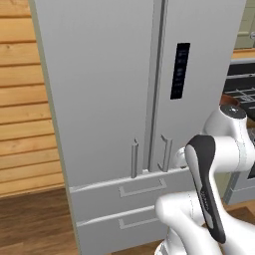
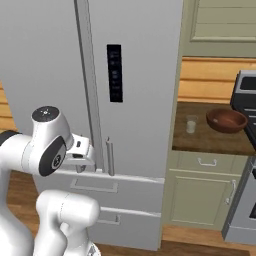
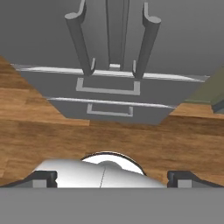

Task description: Grab a lemon wedge from the fridge and one ice cube from the ice bowl, and put them in the glass of lemonade.

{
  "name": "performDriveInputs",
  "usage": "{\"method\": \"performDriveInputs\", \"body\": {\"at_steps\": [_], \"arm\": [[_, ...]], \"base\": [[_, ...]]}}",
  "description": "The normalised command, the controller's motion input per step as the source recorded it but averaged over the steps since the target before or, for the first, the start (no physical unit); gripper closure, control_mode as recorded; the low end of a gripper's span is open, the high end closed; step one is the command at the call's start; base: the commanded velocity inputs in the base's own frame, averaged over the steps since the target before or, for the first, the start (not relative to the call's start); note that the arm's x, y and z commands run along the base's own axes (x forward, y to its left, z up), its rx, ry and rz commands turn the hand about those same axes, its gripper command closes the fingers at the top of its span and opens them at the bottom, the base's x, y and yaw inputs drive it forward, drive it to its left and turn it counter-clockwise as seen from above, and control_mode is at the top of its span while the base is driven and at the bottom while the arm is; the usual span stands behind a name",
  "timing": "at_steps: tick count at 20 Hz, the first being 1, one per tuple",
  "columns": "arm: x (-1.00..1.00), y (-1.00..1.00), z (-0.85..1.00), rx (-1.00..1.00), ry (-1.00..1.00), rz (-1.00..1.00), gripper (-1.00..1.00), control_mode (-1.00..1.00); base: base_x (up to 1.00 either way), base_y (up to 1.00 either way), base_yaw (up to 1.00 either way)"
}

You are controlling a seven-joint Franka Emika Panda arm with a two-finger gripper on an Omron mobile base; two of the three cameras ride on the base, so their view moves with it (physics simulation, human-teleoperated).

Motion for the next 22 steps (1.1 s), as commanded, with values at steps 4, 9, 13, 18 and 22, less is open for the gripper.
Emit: {"method": "performDriveInputs", "body": {"at_steps": [4,9,13,18,22], "arm": [[0.00,0.00,0.00,0.00,0.00,0.00,-1.00,1.00],[0.00,0.00,0.00,0.00,0.00,0.00,-1.00,1.00],[0.11,0.00,0.00,0.00,0.00,0.00,-1.00,-1.00],[0.63,-0.01,0.00,0.00,0.00,0.00,-1.00,-1.00],[0.82,-0.34,-0.20,0.00,0.00,0.01,-1.00,-1.00]], "base": [[-0.38,-0.03,0.00],[-0.02,0.00,0.00],[0.01,0.00,0.00],[0.00,0.00,0.00],[0.00,0.00,0.00]]}}
